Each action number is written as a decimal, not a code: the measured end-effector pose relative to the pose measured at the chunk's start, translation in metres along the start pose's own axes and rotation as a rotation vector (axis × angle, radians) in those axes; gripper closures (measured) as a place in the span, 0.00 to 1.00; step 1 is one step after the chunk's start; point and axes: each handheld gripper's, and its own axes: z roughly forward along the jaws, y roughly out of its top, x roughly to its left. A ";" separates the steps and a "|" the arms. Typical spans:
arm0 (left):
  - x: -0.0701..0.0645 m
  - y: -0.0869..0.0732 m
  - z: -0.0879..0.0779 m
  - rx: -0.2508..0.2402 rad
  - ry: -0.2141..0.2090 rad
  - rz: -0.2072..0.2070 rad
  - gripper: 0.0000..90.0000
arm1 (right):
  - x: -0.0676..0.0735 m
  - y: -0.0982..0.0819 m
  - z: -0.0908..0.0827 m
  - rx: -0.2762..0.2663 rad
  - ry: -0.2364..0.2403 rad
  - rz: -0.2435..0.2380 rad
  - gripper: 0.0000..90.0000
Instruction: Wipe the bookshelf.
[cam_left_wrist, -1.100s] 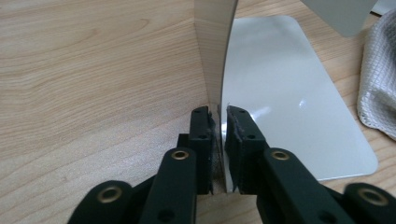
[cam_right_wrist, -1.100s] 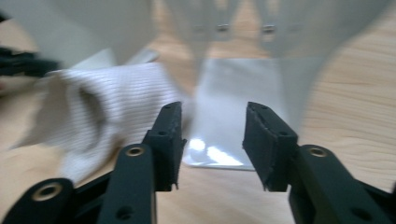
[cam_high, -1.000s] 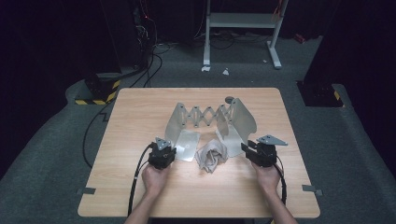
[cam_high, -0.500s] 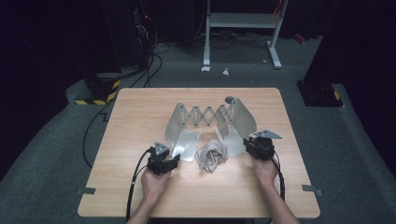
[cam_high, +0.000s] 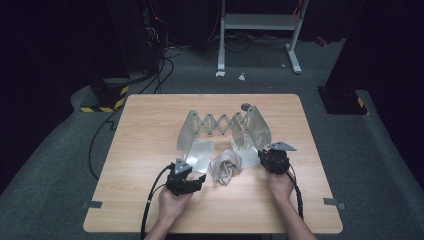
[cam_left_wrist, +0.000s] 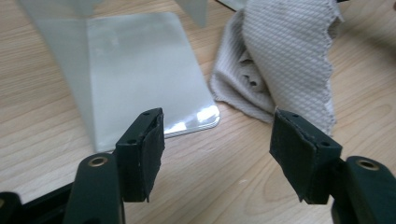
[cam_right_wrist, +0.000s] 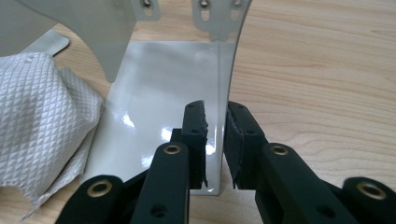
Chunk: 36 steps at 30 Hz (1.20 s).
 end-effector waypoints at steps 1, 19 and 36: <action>-0.001 0.002 0.001 0.004 -0.007 0.006 0.39 | 0.000 0.000 0.000 0.000 0.000 0.000 0.87; -0.023 0.029 0.015 0.014 -0.077 0.050 0.34 | 0.013 -0.008 0.013 0.067 -0.015 -0.038 0.67; -0.040 0.055 0.052 0.062 -0.070 0.105 0.35 | 0.013 -0.008 0.013 0.075 -0.020 -0.031 0.55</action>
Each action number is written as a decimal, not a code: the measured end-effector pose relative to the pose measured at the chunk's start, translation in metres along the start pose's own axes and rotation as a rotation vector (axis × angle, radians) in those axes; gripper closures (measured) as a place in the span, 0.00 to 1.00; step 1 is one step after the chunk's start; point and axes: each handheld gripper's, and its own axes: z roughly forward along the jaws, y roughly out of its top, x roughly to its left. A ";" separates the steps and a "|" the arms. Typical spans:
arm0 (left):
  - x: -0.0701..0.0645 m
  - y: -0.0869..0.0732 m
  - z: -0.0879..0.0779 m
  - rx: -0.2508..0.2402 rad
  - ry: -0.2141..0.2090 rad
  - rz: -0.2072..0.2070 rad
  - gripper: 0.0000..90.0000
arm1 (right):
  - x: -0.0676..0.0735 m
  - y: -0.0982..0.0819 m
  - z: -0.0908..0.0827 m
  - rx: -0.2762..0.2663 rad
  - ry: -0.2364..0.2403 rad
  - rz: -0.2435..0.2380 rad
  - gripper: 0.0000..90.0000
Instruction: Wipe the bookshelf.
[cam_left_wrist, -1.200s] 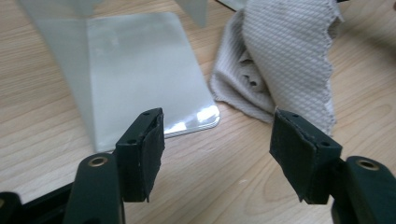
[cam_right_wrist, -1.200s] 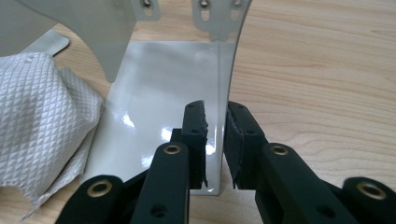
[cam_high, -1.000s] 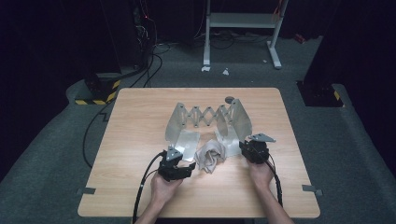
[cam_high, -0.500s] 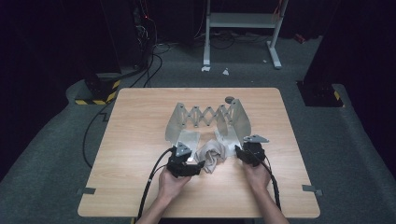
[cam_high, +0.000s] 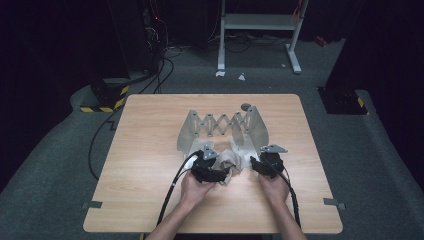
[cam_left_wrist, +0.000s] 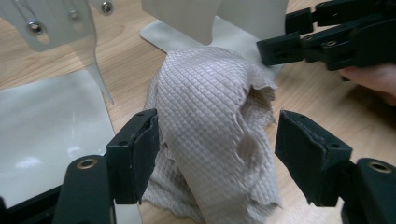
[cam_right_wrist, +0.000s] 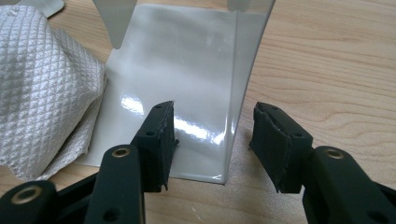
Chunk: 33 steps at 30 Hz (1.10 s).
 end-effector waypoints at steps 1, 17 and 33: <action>0.000 0.000 0.004 0.006 0.004 -0.005 0.35 | 0.000 0.000 0.000 -0.001 -0.001 -0.002 0.54; -0.004 -0.006 0.033 0.061 0.061 0.037 0.50 | 0.000 0.000 0.000 -0.001 -0.004 0.001 0.54; 0.002 -0.010 0.018 0.055 0.075 0.054 0.88 | -0.001 0.000 0.000 -0.002 -0.005 0.007 0.54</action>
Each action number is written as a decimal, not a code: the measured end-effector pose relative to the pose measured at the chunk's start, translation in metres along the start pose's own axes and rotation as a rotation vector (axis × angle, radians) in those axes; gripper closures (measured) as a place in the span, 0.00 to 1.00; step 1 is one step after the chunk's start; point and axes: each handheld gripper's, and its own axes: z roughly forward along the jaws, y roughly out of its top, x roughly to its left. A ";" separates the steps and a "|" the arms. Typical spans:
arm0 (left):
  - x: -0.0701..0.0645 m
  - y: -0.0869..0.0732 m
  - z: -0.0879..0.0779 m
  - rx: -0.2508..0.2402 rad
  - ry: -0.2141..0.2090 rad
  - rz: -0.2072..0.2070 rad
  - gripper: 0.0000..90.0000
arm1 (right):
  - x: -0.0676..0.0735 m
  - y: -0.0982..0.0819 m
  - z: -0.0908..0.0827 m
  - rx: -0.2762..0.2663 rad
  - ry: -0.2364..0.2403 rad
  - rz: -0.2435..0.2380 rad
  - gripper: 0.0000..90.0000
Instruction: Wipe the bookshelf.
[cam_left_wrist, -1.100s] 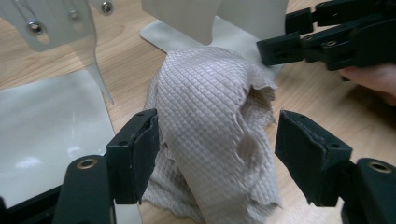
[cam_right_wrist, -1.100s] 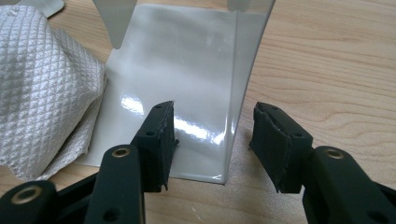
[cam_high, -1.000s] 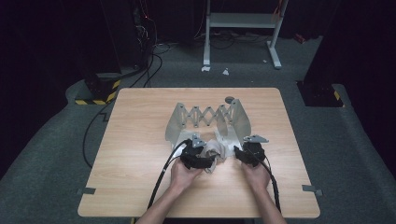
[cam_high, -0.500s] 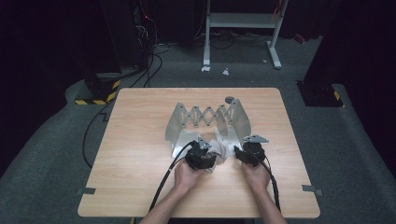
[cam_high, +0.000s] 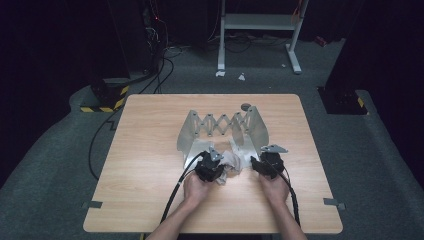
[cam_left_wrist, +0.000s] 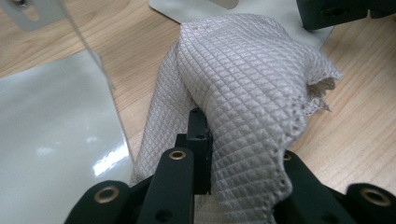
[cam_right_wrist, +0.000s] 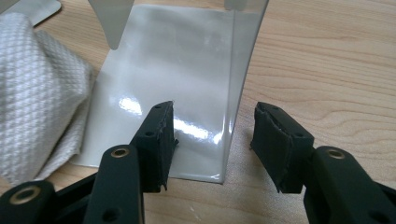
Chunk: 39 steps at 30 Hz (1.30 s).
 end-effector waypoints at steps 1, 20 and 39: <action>0.002 -0.001 -0.002 -0.002 -0.004 -0.003 0.88 | 0.000 0.000 0.000 0.000 0.000 0.000 0.54; 0.030 -0.008 -0.055 -0.073 -0.009 -0.084 0.90 | 0.000 0.000 0.000 0.000 -0.003 0.002 0.53; 0.049 0.012 -0.073 -0.126 0.044 -0.173 0.90 | 0.000 0.000 0.000 0.000 -0.005 0.003 0.53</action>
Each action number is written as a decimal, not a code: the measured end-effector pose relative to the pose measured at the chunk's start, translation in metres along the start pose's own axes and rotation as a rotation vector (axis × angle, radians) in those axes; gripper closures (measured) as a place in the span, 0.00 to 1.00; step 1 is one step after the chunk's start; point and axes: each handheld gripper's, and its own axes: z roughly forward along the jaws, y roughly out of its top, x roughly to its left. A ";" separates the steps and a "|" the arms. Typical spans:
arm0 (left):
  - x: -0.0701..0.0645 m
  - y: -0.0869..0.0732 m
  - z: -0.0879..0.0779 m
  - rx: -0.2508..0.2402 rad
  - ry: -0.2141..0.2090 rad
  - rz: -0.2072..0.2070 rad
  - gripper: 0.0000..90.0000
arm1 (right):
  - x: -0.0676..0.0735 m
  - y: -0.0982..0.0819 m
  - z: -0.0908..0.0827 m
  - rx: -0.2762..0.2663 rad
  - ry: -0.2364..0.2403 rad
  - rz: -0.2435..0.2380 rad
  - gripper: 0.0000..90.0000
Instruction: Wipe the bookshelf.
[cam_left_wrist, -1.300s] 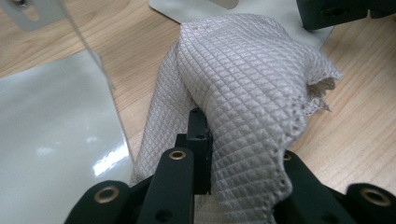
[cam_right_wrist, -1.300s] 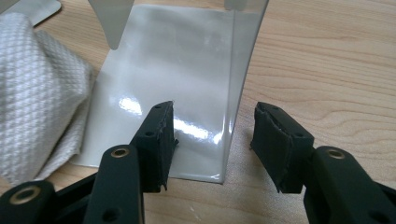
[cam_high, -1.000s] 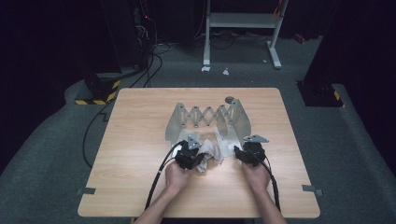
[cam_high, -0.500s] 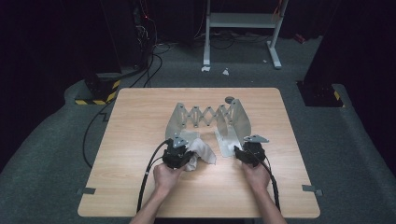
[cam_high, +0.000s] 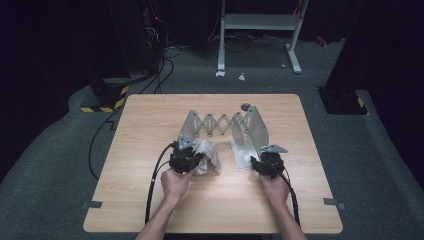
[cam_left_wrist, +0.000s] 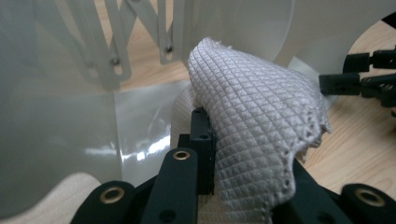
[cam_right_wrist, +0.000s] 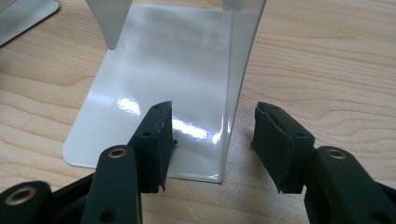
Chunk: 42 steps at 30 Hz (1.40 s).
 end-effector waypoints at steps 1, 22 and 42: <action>0.000 0.002 -0.001 -0.002 0.002 0.001 0.90 | 0.000 0.000 0.000 0.000 0.000 0.000 0.53; -0.007 0.053 -0.010 -0.087 0.015 0.015 0.90 | 0.000 0.000 0.000 0.000 0.000 0.000 0.53; -0.010 0.018 0.029 0.034 0.033 0.049 0.90 | 0.000 0.000 0.000 0.000 0.000 -0.002 0.53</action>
